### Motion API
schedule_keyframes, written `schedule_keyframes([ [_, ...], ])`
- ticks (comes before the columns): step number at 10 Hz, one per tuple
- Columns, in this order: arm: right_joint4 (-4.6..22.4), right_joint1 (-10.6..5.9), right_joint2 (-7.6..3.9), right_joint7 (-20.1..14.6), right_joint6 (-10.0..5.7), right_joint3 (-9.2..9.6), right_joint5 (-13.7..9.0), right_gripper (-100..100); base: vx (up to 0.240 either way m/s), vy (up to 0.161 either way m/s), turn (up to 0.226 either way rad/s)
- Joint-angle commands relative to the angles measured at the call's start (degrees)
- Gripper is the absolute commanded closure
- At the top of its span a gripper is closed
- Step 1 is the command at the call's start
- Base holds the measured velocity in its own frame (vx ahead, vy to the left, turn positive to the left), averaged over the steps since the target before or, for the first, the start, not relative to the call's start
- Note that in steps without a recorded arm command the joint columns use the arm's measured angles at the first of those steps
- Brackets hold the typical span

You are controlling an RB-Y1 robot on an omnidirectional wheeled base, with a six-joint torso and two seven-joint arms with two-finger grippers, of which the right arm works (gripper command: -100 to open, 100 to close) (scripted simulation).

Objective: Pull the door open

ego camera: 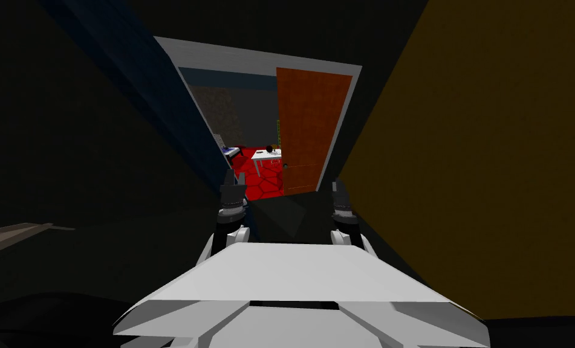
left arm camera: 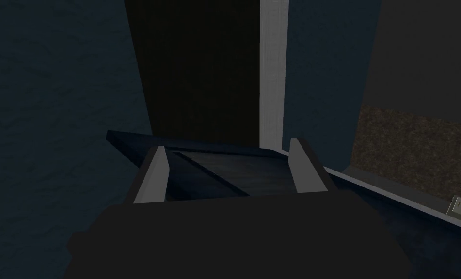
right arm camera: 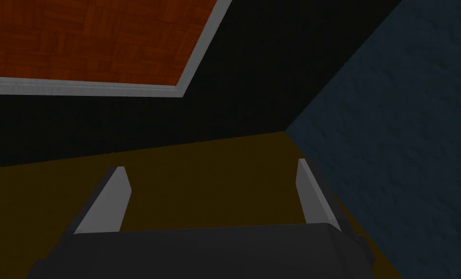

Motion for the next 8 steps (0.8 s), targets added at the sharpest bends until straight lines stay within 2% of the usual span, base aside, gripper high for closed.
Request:
schedule_keyframes([
  [1,1.98,-0.34,-0.49,2.08,-0.52,0.17,0.80,-100,0.170,0.001,0.050],
  [8,9.02,-1.53,-1.92,9.88,-2.17,1.06,4.01,-100,0.140,0.010,0.051],
])
